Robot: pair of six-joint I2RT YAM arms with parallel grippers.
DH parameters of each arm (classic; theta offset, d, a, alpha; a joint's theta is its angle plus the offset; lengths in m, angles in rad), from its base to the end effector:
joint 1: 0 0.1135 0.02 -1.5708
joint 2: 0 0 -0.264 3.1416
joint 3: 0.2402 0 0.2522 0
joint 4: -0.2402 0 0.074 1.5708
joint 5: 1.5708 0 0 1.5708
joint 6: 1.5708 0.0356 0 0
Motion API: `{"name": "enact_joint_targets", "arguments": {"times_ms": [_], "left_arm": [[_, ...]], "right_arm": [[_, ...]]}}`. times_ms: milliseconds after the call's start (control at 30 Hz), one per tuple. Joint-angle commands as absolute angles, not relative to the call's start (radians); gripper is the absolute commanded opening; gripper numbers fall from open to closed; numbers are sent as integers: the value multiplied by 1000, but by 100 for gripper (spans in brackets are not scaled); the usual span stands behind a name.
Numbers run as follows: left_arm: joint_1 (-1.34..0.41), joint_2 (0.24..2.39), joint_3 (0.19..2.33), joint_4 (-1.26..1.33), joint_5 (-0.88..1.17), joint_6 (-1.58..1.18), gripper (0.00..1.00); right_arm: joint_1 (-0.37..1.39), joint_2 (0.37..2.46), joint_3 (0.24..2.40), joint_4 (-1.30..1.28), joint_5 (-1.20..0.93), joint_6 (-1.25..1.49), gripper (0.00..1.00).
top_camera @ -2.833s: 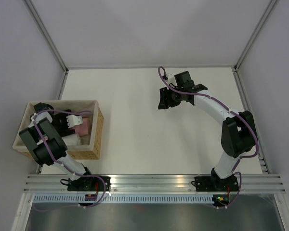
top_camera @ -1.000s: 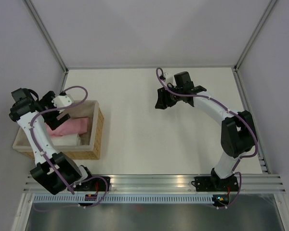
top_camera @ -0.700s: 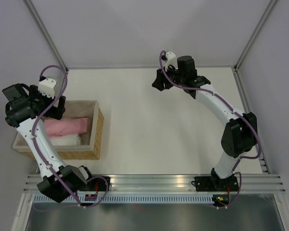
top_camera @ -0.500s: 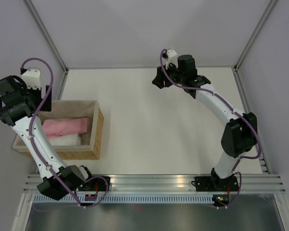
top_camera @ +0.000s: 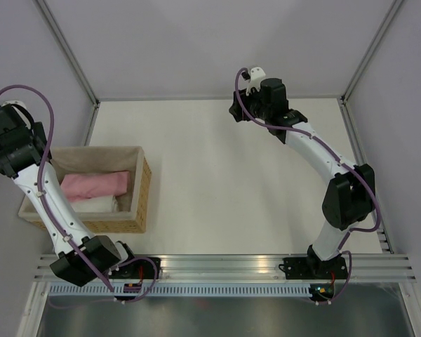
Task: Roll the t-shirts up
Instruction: Place the rolled tshirt into the container
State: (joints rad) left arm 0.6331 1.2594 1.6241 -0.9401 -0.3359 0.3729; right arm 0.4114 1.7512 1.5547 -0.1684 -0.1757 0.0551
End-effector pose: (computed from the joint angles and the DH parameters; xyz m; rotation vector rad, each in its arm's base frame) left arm 0.1840 0.1496 0.4497 -0.4981 2.2072 0.9248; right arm 0.3836 0.1741 0.3453 -0.4634 1.9043 0.4789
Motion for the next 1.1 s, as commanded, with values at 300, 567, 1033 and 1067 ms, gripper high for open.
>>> {"name": "enact_joint_targets", "arguments": {"times_ms": [300,567,1033,1067], "left_arm": [[637,1212,1571,-925,-431,313,100],[637,1209,1536,-925,-420,291,100],[635,1210,1525,-923,-331,249,100],[635,1213,1525,-926,-333,241,100]], "right_arm": [[393,1758,1624,-61,-80,48,62],[393,1766,1625,-51,-67,44,62],[393,1766,1623,-63,-75,43,62],[393,1766,1623,-64,-80,46,62]]}}
